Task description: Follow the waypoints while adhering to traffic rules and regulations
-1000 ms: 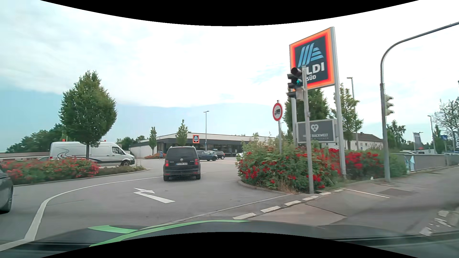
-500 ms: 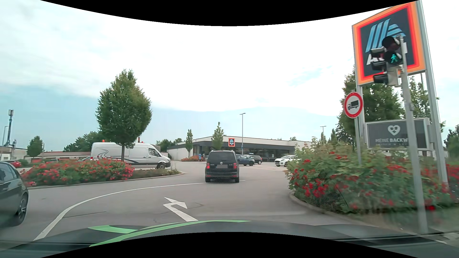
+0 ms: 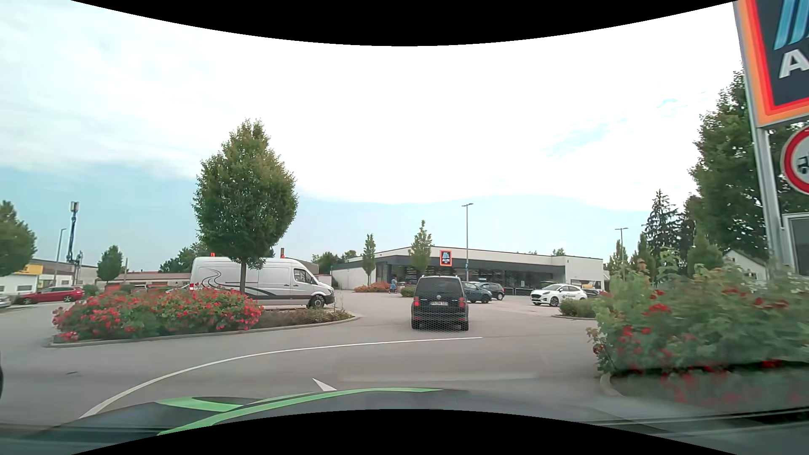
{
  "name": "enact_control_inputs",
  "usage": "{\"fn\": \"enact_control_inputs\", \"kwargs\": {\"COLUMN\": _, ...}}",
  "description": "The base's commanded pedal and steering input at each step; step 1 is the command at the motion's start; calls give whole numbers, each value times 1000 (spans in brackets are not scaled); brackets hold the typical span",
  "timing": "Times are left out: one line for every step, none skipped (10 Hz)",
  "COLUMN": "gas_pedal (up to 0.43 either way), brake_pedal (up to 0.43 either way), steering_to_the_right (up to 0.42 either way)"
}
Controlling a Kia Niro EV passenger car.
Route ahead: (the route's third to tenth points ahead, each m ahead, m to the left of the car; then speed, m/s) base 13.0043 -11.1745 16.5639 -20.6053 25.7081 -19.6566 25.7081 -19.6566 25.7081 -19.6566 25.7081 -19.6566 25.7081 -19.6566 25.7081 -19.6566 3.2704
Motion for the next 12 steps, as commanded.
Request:
{"fn": "enact_control_inputs", "kwargs": {"gas_pedal": 28, "brake_pedal": 0, "steering_to_the_right": -60}}
{"fn": "enact_control_inputs", "kwargs": {"gas_pedal": 28, "brake_pedal": 0, "steering_to_the_right": -60}}
{"fn": "enact_control_inputs", "kwargs": {"gas_pedal": 28, "brake_pedal": 0, "steering_to_the_right": -46}}
{"fn": "enact_control_inputs", "kwargs": {"gas_pedal": 28, "brake_pedal": 0, "steering_to_the_right": -26}}
{"fn": "enact_control_inputs", "kwargs": {"gas_pedal": 28, "brake_pedal": 0, "steering_to_the_right": -5}}
{"fn": "enact_control_inputs", "kwargs": {"gas_pedal": 28, "brake_pedal": 0, "steering_to_the_right": 18}}
{"fn": "enact_control_inputs", "kwargs": {"gas_pedal": 28, "brake_pedal": 0, "steering_to_the_right": 35}}
{"fn": "enact_control_inputs", "kwargs": {"gas_pedal": 28, "brake_pedal": 0, "steering_to_the_right": 58}}
{"fn": "enact_control_inputs", "kwargs": {"gas_pedal": 28, "brake_pedal": 0, "steering_to_the_right": 84}}
{"fn": "enact_control_inputs", "kwargs": {"gas_pedal": 28, "brake_pedal": 0, "steering_to_the_right": 100}}
{"fn": "enact_control_inputs", "kwargs": {"gas_pedal": 28, "brake_pedal": 0, "steering_to_the_right": 117}}
{"fn": "enact_control_inputs", "kwargs": {"gas_pedal": 28, "brake_pedal": 0, "steering_to_the_right": 139}}
